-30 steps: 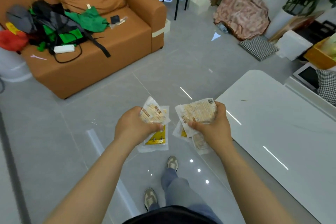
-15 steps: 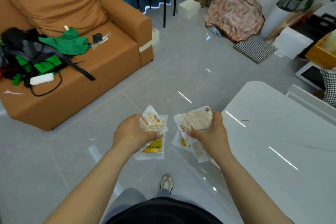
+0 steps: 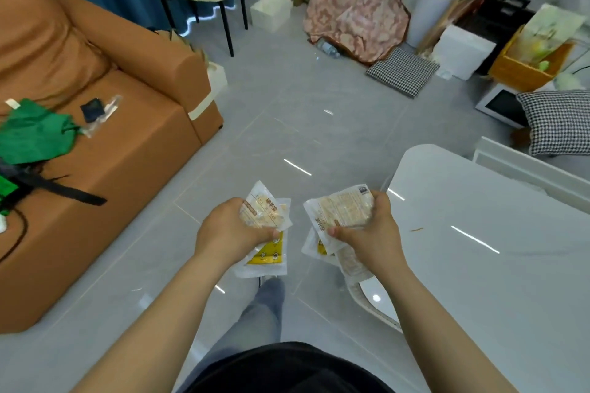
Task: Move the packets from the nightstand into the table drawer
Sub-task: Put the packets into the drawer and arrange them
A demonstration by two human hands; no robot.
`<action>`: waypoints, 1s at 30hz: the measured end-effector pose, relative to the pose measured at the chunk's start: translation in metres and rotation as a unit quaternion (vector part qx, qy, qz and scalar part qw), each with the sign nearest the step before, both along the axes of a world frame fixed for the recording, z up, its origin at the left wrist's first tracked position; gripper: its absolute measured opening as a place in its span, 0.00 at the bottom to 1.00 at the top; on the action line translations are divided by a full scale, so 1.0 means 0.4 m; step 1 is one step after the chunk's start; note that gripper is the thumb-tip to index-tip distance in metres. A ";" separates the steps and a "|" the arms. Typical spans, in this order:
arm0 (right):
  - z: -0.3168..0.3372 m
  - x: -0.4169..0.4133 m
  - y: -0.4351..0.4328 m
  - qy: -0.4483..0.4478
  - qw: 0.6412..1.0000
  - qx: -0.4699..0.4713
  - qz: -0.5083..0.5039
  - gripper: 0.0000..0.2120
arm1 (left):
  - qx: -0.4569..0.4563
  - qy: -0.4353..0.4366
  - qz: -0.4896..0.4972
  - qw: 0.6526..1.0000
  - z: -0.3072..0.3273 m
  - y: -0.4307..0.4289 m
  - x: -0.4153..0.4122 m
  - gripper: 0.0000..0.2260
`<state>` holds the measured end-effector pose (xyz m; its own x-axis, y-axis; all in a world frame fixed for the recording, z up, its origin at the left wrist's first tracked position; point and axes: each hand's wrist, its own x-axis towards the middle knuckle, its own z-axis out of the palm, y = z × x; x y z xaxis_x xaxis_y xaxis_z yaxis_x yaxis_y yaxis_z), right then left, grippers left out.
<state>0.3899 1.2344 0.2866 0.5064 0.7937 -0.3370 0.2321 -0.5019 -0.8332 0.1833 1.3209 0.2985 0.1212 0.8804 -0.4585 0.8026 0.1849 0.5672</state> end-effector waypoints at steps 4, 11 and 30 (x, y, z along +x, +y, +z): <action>0.004 0.041 0.135 -0.003 0.999 -0.012 -0.044 0.34 | -0.011 -0.004 -0.050 0.999 0.008 0.181 0.061 0.19; 0.039 0.139 0.334 -0.004 0.992 -0.003 -0.128 0.33 | -0.011 -0.007 -0.145 0.989 0.018 0.469 0.212 0.21; 0.031 0.685 0.715 0.015 0.973 -0.006 -0.229 0.32 | -0.008 0.006 -0.263 0.965 0.042 0.939 0.858 0.18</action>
